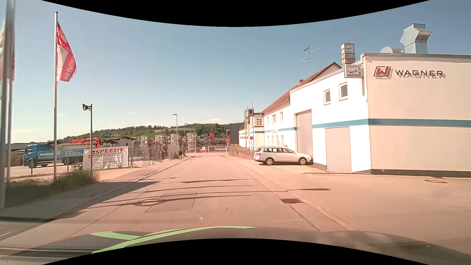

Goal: Follow the waypoints while adhering to traffic rules and regulations

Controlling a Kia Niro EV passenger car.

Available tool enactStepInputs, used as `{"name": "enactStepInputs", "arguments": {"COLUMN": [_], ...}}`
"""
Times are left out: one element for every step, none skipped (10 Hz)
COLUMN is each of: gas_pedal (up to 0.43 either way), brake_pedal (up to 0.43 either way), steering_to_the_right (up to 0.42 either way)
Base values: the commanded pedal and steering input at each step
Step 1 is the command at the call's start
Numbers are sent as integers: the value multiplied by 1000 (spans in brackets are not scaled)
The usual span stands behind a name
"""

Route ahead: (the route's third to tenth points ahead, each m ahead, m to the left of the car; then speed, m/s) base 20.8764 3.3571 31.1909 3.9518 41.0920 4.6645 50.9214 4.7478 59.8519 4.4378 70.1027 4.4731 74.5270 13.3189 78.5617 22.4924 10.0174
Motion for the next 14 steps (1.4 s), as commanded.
{"name": "enactStepInputs", "arguments": {"gas_pedal": [0,0,0,0,0,0,0,0,0,0,0,0,0,0], "brake_pedal": [0,0,6,6,0,6,6,6,6,12,12,12,12,24], "steering_to_the_right": [-30,-30,-30,-31,-32,-31,-32,-31,-31,-31,-31,-30,-29,-28]}}
